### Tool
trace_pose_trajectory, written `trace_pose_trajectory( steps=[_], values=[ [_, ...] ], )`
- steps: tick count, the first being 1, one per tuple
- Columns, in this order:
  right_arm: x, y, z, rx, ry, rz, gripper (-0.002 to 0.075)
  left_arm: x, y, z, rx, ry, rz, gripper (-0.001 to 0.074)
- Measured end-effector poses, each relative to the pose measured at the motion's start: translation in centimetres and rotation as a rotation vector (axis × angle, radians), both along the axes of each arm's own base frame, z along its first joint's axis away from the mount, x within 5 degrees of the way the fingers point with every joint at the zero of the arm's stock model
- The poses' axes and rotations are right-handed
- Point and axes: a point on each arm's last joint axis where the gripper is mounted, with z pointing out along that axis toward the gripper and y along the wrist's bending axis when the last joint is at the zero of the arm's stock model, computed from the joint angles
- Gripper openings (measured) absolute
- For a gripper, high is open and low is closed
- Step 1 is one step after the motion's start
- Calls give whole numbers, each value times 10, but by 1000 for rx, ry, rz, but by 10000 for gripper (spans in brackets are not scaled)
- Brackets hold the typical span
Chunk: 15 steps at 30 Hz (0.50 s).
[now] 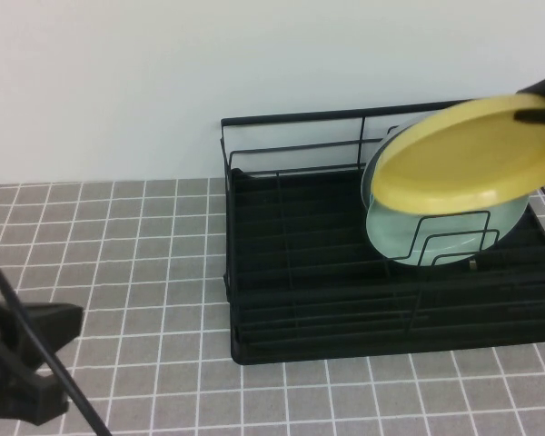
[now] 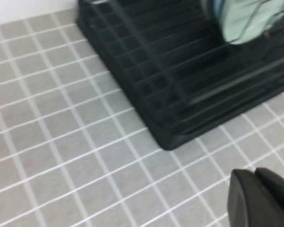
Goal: Place plate on rack
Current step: Place the plate on the rack
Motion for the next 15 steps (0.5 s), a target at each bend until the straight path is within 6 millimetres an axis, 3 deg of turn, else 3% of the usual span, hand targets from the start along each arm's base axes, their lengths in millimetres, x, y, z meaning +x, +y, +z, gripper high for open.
trace_pose_trajectory(
  steps=[7,15],
  values=[
    [22,-1,-19,-39,-16,-20,85,1,3,-1,29,-7,25,0],
    [30,1,-31,-37,25,-16,85,2,4,0,42,-20,29,0]
  ],
)
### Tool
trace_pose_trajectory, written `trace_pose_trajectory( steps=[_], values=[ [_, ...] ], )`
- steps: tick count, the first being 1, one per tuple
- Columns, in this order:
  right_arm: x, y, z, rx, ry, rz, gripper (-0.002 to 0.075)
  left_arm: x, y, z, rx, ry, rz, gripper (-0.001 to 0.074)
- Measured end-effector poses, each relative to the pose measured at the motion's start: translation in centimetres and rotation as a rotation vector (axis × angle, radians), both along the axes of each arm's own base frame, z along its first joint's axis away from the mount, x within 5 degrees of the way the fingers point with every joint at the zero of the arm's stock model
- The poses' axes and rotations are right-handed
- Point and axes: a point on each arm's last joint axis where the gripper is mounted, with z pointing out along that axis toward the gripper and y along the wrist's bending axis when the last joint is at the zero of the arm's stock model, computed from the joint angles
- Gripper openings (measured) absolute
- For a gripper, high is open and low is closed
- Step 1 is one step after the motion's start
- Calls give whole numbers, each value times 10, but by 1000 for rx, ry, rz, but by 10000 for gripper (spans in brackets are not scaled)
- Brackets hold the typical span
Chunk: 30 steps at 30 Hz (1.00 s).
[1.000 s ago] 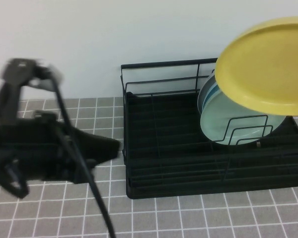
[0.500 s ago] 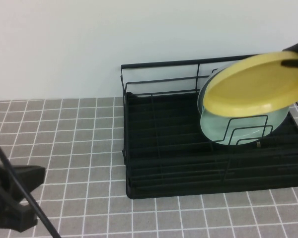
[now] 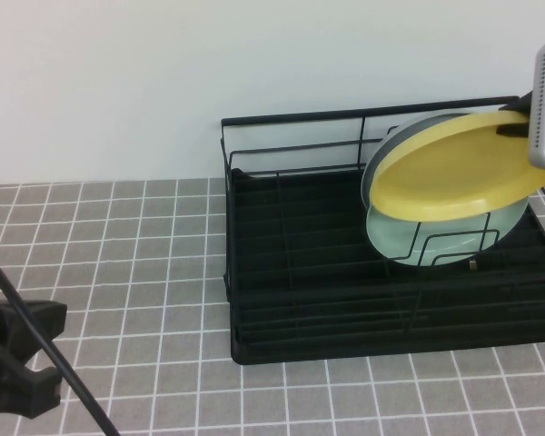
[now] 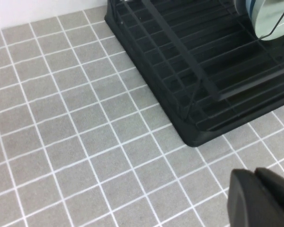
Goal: Place plate on rack
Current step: Place the plate on the rack
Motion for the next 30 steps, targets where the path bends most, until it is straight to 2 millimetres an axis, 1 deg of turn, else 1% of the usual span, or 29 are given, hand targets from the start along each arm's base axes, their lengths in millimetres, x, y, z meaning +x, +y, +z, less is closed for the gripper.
trace_pose_trajectory(
  steps=[4,7,8,9,10,15,18,21,23,26,28,30],
  values=[
    [4,1,-8,4,34,7,85,1,0,1,-1,-13,7,0],
    [10,2,-19,3,69,9,85,1,1,1,0,-15,17,0],
    [12,2,-23,-2,79,8,136,2,2,1,5,-17,19,0],
    [15,2,-27,-4,86,7,103,2,2,1,17,-20,21,0],
    [17,2,-32,-14,97,11,91,2,3,1,28,-25,22,0],
    [30,1,-53,-40,123,-9,88,3,4,0,50,-34,25,0],
    [31,1,-54,-43,126,-9,107,3,5,0,59,-40,27,0],
    [33,1,-52,-5,110,-36,182,3,5,1,68,-45,29,0],
    [34,2,-51,14,107,-46,272,3,5,1,69,-47,29,0],
    [33,3,-52,29,126,-37,385,3,5,1,68,-49,30,0],
    [31,4,-52,51,148,-39,421,4,5,1,67,-53,30,0],
    [31,5,-51,87,164,-59,434,4,5,1,67,-53,30,0]
  ],
)
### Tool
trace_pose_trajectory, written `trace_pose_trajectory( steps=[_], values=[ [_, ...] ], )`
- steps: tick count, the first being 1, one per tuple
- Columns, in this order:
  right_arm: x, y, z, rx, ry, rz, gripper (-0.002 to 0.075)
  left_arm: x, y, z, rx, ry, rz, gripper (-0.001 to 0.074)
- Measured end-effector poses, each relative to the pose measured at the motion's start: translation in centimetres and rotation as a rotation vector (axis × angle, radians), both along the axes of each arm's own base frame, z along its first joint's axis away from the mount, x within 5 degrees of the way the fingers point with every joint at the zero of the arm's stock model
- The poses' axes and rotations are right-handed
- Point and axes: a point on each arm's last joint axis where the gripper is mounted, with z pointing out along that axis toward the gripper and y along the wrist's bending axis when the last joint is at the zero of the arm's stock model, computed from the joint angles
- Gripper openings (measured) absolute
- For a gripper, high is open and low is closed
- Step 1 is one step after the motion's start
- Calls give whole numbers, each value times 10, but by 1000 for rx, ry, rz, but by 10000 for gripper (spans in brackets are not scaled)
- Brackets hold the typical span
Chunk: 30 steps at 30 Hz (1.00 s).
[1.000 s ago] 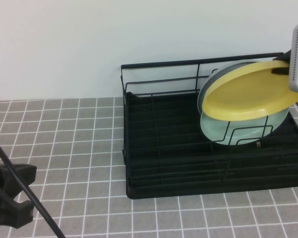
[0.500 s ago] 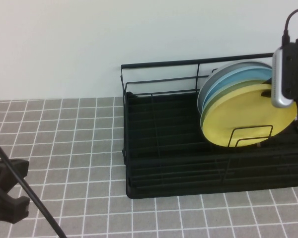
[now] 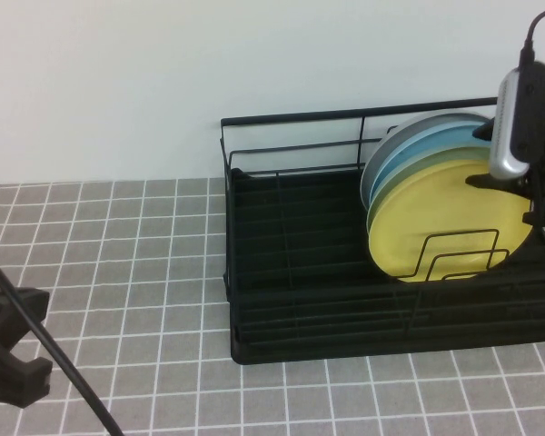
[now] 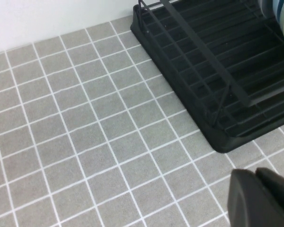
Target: Place plate on rack
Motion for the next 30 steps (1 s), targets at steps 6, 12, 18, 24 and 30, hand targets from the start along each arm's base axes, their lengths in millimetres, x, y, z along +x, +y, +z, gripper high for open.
trace_pose_trajectory(
  steps=[6,12,18,24,30],
  values=[
    [-15,-1,28,62,-32,-39,442,1,0,1,1,-11,2,0],
    [-50,-5,80,232,-69,-171,403,4,0,6,-20,-75,10,1],
    [-111,-20,145,391,-219,-341,113,7,0,13,-30,-161,12,0],
    [-187,-32,186,485,-347,-385,11,7,-1,14,-43,-170,13,0],
    [-257,-43,167,566,-375,-452,2,0,0,22,-104,-222,10,0]
  ],
)
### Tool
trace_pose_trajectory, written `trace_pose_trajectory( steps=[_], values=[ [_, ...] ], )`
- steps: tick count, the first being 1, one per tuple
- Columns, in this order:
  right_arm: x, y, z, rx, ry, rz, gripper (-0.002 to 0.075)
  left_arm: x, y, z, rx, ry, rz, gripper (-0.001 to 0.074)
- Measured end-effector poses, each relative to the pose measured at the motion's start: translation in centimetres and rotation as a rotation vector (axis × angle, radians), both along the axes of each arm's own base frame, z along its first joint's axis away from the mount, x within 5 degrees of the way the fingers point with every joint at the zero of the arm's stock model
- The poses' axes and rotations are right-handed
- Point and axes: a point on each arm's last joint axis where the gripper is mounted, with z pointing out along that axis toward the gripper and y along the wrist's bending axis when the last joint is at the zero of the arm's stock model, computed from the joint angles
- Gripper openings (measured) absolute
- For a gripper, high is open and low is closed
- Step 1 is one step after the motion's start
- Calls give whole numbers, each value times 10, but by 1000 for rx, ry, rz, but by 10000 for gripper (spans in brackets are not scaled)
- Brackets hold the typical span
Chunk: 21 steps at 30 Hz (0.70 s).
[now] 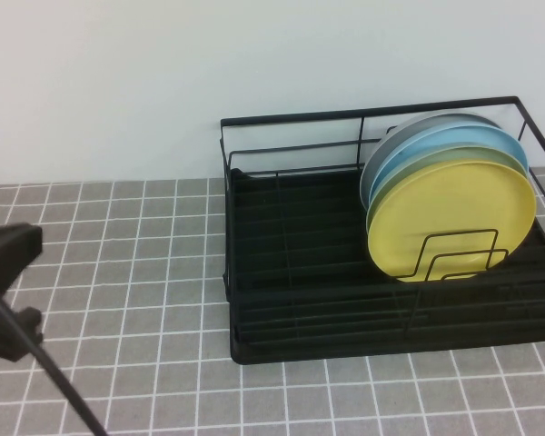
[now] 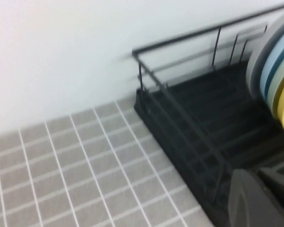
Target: Place plate on rack
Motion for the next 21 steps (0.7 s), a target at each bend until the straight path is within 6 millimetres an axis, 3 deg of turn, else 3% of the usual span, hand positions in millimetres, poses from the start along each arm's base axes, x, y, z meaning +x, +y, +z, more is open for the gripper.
trace_pose_trajectory(
  steps=[5,9,13,21],
  values=[
    [-39,-4,-66,98,73,-12,2,-1,0,1,-8,-8,0,0],
    [-50,-9,-114,109,23,-54,1,-2,-1,0,-33,21,-8,0],
    [-52,-12,-138,125,-49,-88,1,-2,-2,1,-77,26,-9,0],
    [-47,-12,-168,113,24,-94,1,-2,-3,0,-76,43,-13,0]
  ],
)
